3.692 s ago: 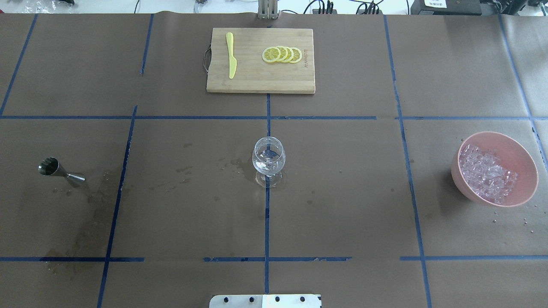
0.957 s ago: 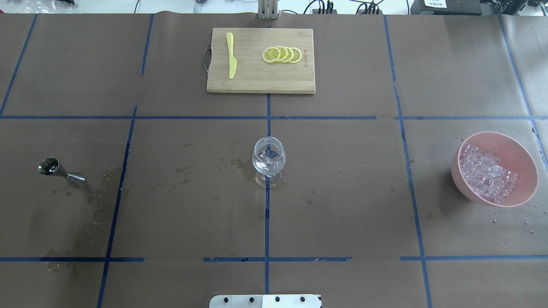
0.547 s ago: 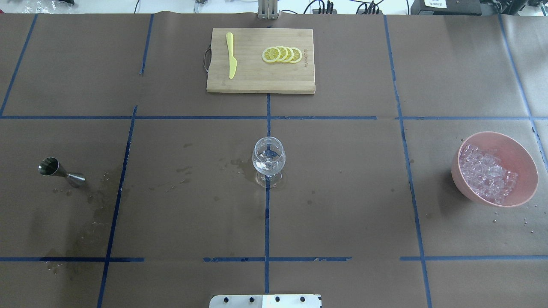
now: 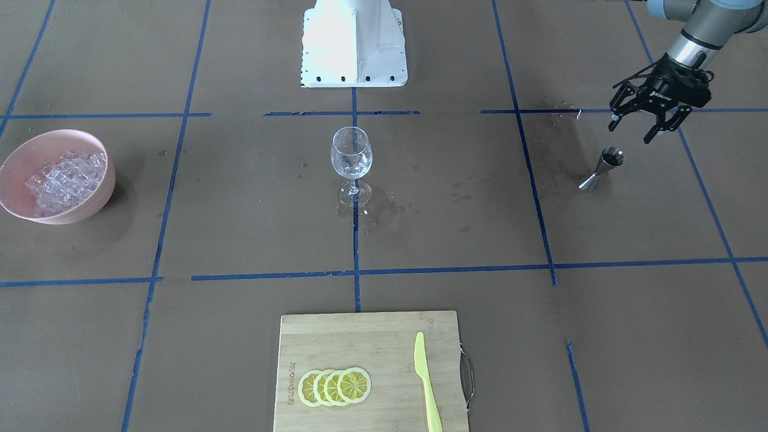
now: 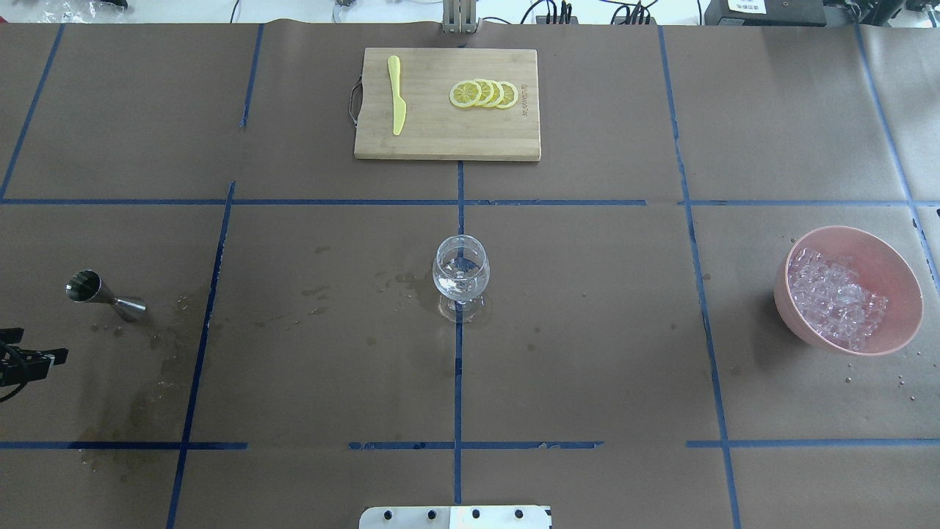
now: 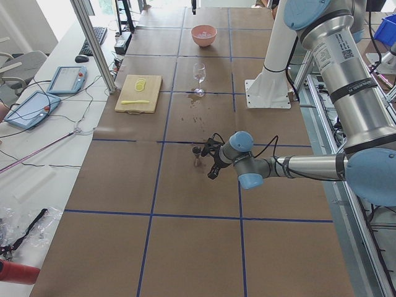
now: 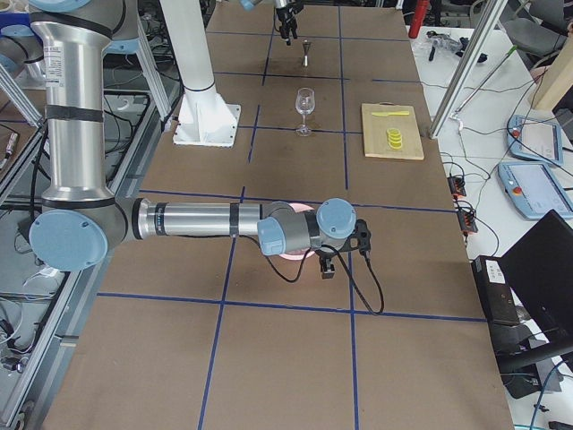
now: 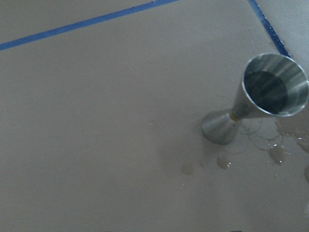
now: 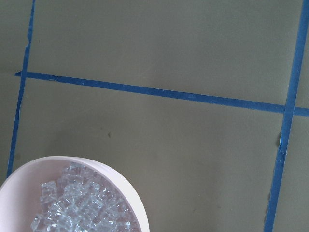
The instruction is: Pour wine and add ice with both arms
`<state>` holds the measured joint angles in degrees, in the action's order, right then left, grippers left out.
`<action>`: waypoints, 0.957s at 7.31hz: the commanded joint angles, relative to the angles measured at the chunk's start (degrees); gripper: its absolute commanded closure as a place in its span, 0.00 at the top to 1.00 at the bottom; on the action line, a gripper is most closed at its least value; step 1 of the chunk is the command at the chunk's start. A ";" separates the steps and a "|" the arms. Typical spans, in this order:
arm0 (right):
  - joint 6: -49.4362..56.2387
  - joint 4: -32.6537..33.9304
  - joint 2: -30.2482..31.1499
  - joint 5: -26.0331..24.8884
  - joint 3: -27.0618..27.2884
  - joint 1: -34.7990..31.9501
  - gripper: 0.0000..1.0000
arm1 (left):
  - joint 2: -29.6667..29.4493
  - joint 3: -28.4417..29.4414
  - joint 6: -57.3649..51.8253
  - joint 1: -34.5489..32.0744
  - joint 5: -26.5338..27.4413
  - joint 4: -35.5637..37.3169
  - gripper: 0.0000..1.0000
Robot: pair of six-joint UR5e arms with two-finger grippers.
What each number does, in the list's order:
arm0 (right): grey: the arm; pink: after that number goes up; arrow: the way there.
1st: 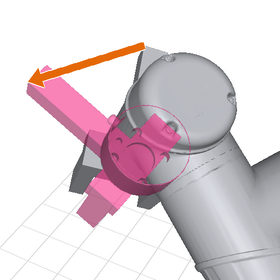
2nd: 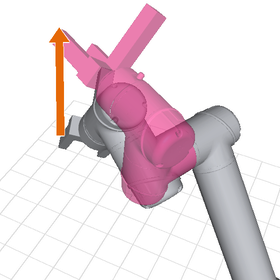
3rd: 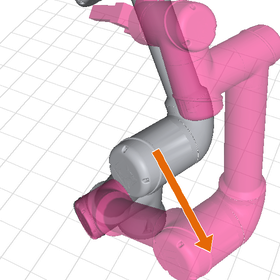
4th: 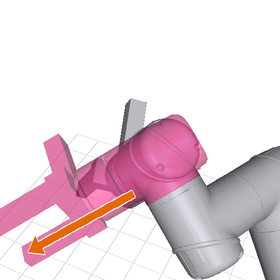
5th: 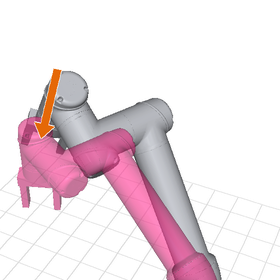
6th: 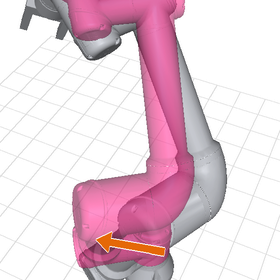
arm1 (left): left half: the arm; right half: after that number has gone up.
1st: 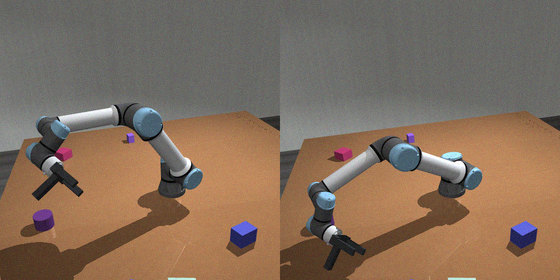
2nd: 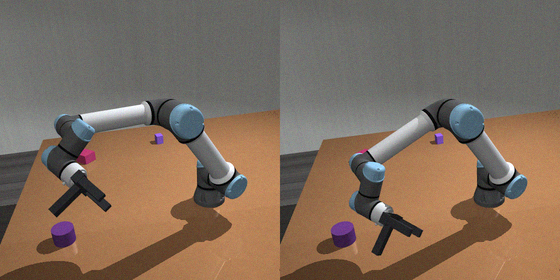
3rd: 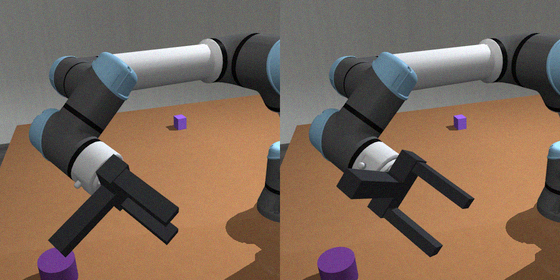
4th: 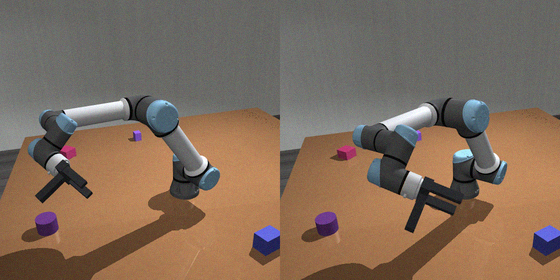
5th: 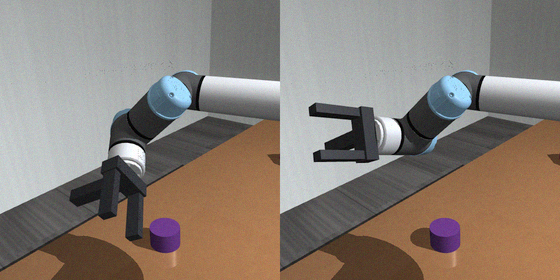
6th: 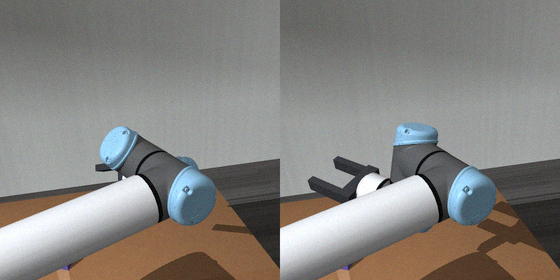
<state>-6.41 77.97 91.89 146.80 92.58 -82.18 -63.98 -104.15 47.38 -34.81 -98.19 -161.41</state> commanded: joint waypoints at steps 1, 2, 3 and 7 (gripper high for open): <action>0.08 -0.36 0.05 -0.02 -0.03 0.00 1.00 | -0.35 0.09 5.15 5.97 11.08 -6.25 0.99; 0.08 -0.45 0.05 -0.02 0.06 0.00 1.00 | -0.53 0.00 5.18 7.02 18.14 -8.72 0.99; 0.08 -0.45 0.05 -0.02 0.14 0.00 1.00 | -1.05 0.09 6.22 11.04 25.34 -8.66 0.99; 0.17 -0.45 0.05 -0.02 0.41 0.00 1.00 | -3.51 5.79 13.25 21.53 43.84 -8.39 0.99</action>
<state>-6.25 77.52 91.93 146.78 92.90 -82.18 -66.30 -100.56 58.63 -15.42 -59.58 -169.88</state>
